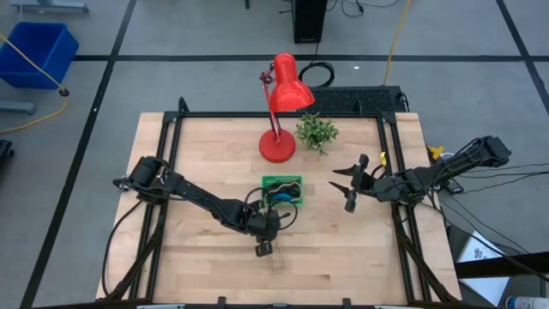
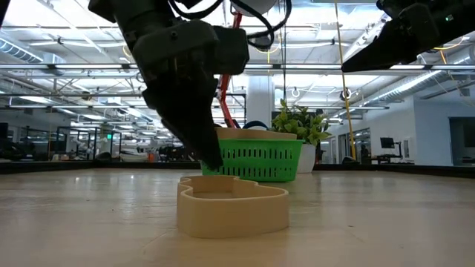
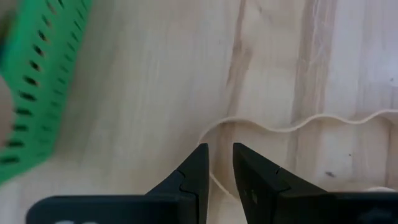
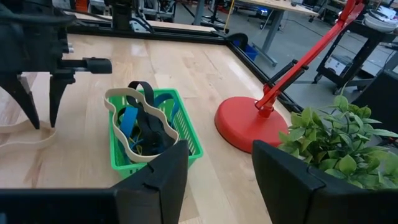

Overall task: Pick and place rubber bands into bin
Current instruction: Put the brown rubber band into the green bin

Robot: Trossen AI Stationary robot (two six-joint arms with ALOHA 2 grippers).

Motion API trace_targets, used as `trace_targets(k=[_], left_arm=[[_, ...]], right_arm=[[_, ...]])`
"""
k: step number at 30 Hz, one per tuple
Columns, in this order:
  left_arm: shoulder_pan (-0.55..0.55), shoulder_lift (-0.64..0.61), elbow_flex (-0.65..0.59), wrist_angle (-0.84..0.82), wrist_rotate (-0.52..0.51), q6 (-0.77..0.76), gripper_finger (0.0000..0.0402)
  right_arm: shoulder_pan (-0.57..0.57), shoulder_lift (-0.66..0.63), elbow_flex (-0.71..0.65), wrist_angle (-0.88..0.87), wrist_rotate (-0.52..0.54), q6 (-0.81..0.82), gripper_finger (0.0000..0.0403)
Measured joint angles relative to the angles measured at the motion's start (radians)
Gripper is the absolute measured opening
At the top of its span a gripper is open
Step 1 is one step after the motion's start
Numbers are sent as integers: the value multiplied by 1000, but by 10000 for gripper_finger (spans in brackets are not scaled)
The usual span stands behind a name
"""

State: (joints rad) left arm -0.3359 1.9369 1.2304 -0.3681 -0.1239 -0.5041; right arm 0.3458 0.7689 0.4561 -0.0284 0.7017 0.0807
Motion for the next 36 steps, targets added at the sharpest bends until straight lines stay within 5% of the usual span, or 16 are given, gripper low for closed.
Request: trace_targets(k=[9, 26, 36], left_arm=[[1, 8, 0, -22, -58, 62, 76], [11, 47, 1, -36, 85, -2, 76], [12, 52, 2, -31, 62, -54, 51]], right_arm=[[0, 0, 0, -2, 0, 0, 174], [0, 0, 0, -5, 1, -15, 175], [0, 0, 0, -5, 1, -15, 175]])
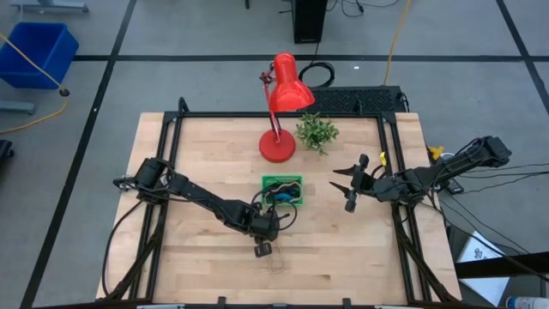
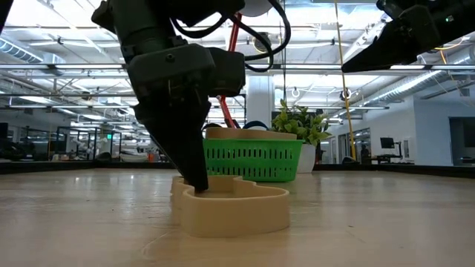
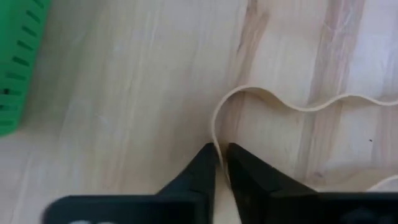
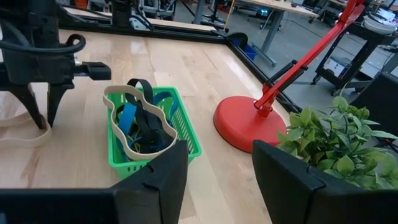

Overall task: Pick and place rubber bands into bin
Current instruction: Put the brown rubber band into the green bin

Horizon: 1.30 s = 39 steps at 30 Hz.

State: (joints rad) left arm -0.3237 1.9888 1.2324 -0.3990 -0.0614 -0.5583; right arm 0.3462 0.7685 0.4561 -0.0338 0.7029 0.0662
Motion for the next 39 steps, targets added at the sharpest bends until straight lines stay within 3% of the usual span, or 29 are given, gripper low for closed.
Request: trace_targets(k=[3, 10, 17, 29, 35, 39], left_arm=[[1, 1, 0, -1, 6, 7, 12], [-2, -48, -5, -9, 33, 43, 6], [-3, -207, 15, -19, 34, 96, 4], [44, -492, 19, 139, -371, 255, 3], [97, -482, 19, 282, -412, 382, 2], [134, -453, 19, 289, -442, 401, 4]], right_arm=[[0, 0, 0, 0, 0, 0, 175], [0, 0, 0, 0, 0, 0, 173], [0, 0, 0, 0, 1, -4, 174], [0, 0, 0, 1, 2, -3, 174], [0, 0, 0, 0, 2, -4, 173], [0, 0, 0, 0, 2, -3, 176]])
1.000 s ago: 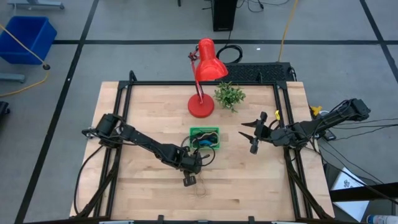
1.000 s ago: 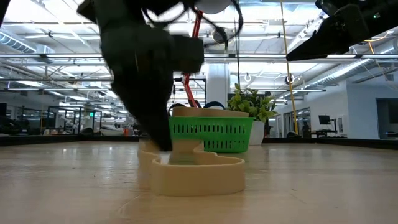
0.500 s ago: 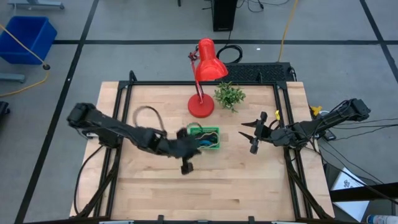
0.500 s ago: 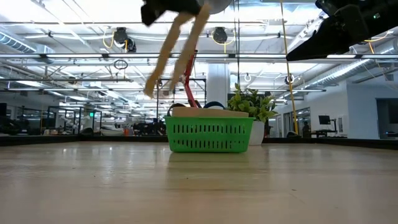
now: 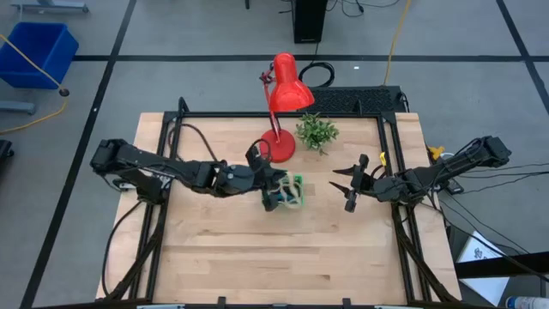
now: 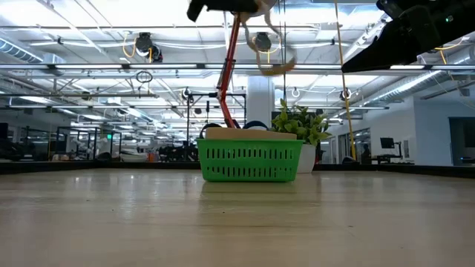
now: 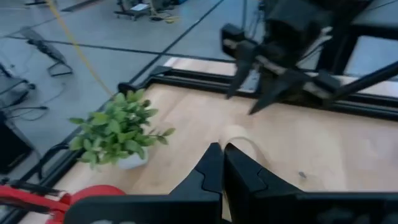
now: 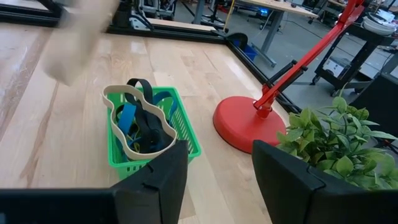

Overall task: Pick and place rubber bands into bin
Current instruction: Put the brown rubber band into the green bin

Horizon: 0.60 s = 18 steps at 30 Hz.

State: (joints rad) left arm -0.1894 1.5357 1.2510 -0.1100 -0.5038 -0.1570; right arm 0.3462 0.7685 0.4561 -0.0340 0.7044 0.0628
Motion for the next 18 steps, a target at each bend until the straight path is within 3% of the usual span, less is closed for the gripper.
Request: trace_targets(k=[8, 18], left_arm=[[55, 74, 0, 7, 9, 2, 5], [100, 229, 0, 9, 109, -54, 5]], right_arm=[[0, 0, 0, -4, 0, -18, 173], [0, 0, 0, -4, 0, -49, 172]])
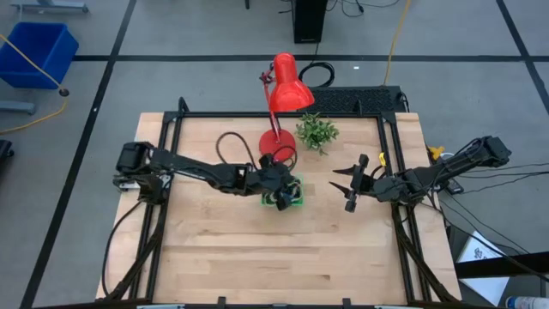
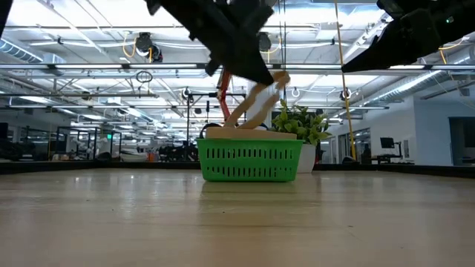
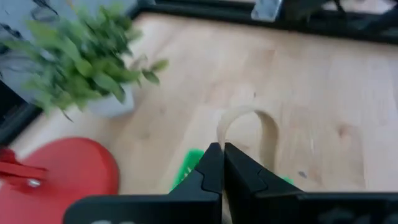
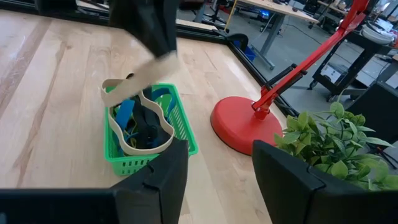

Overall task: Pick and place rubber bands into bin
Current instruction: Put the brown rubber band into the green bin

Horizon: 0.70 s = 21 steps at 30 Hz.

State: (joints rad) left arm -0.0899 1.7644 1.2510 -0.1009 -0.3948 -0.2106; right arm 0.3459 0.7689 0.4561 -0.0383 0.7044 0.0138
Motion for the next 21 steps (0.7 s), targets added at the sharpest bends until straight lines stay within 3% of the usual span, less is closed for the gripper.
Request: trace_targets(k=[12, 21], left_arm=[[20, 77, 0, -22, 83, -32, 5], [21, 67, 0, -235, 125, -103, 5]], right_arm=[[0, 0, 0, -4, 0, -4, 172], [0, 0, 0, -4, 0, -1, 175]])
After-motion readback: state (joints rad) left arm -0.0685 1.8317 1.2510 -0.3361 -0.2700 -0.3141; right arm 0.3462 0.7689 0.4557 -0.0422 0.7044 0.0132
